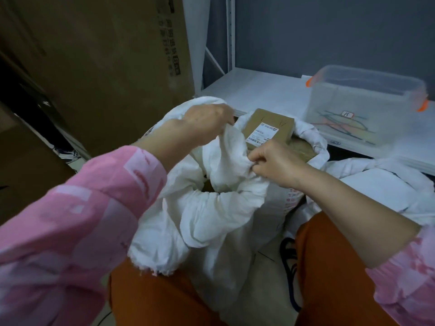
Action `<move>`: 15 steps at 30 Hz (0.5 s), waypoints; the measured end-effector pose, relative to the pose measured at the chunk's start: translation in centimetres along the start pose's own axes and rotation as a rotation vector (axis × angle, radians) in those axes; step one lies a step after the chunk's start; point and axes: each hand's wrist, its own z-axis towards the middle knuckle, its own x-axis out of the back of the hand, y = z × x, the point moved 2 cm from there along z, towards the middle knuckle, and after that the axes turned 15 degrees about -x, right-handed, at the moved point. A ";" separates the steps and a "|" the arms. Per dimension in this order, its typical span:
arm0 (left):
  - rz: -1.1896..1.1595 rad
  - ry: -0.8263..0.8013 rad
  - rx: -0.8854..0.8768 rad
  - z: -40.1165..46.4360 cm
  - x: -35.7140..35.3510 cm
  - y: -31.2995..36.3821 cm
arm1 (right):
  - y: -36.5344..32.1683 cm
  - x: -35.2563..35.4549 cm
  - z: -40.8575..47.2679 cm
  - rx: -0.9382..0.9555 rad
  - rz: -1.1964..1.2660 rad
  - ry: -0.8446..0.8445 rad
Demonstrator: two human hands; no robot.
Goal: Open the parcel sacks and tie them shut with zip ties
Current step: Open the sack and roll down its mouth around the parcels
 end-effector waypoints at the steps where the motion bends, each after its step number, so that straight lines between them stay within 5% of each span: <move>1: -0.027 0.000 0.032 0.2 0.4 -0.1 | 0.5 0.2 -0.1 -0.019 -0.024 0.033; 7: -0.430 -0.173 0.178 0.7 1.6 -0.2 | 4.0 1.3 0.4 -0.259 -0.013 0.138; 11: -0.471 -0.202 0.220 1.1 2.1 0.4 | 3.6 2.5 0.7 -0.363 0.137 0.106; 15: -0.433 -0.171 0.290 1.7 2.5 1.1 | 0.5 3.4 0.3 -0.276 0.293 0.132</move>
